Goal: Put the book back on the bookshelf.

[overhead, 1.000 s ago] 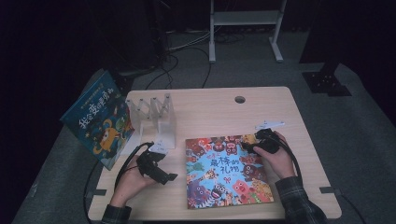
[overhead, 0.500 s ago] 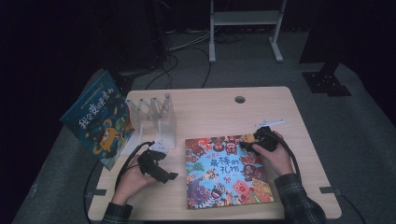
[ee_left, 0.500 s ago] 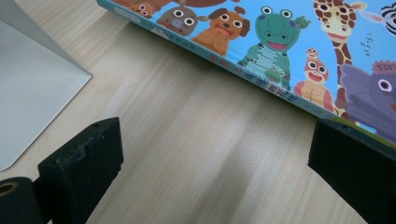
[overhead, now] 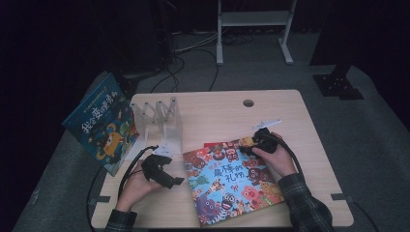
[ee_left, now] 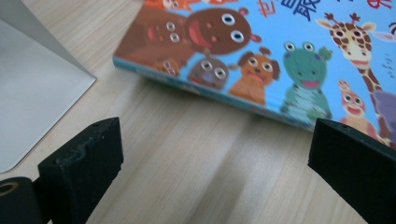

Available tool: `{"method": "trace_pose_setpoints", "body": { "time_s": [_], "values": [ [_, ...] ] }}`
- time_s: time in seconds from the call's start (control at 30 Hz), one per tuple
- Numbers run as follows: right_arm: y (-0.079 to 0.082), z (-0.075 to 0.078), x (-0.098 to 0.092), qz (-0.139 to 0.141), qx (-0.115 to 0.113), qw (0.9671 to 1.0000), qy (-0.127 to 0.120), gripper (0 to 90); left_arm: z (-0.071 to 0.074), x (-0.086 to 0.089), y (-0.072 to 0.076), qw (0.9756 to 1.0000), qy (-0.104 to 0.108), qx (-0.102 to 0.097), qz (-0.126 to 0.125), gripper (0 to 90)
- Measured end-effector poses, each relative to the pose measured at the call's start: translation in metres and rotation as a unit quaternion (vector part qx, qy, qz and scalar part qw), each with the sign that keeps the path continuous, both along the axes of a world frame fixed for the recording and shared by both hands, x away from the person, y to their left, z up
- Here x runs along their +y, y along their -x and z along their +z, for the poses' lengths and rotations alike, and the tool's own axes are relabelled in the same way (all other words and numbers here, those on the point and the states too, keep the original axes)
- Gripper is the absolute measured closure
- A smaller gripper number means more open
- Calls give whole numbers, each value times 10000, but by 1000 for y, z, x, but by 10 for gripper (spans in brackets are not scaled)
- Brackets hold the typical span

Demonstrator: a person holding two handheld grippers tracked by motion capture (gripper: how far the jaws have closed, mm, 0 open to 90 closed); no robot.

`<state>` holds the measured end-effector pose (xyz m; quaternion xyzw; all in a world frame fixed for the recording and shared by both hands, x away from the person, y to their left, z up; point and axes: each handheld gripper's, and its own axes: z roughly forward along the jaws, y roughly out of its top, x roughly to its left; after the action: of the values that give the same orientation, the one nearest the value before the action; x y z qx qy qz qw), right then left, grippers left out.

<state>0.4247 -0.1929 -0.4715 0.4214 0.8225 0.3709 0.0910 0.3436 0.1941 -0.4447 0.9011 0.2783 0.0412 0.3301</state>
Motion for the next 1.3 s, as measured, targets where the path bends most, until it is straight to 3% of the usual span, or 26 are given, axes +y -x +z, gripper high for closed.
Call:
{"method": "trace_pose_setpoints", "body": {
  "time_s": [0.53, 0.8, 0.87, 0.97, 1.1, 1.3],
  "values": [
    [-3, 3, 41, 367, -23, 9993, 73, 197, -9, -9, -3, 9999, 121, 111, 10, 26],
    [-2, 2, 45, 384, -58, 9992, 67, 197, -17, -24, -2, 9997, 98, 223, -71, 26],
    [-1, 4, 45, 404, -92, 9990, 145, 216, -19, -27, -2, 9993, 188, 302, -107, 25],
    [2, 9, 40, 313, -179, 9990, 248, 262, -21, -26, -2, 9990, 238, 357, -82, 23],
    [7, 14, 22, 214, -254, 9994, 115, 261, -22, -24, -2, 9986, 306, 421, -41, 17],
    [30, 17, -11, 184, -368, 9992, -4, 248, -22, -25, -2, 9986, 300, 442, -18, 17]
  ]
}}
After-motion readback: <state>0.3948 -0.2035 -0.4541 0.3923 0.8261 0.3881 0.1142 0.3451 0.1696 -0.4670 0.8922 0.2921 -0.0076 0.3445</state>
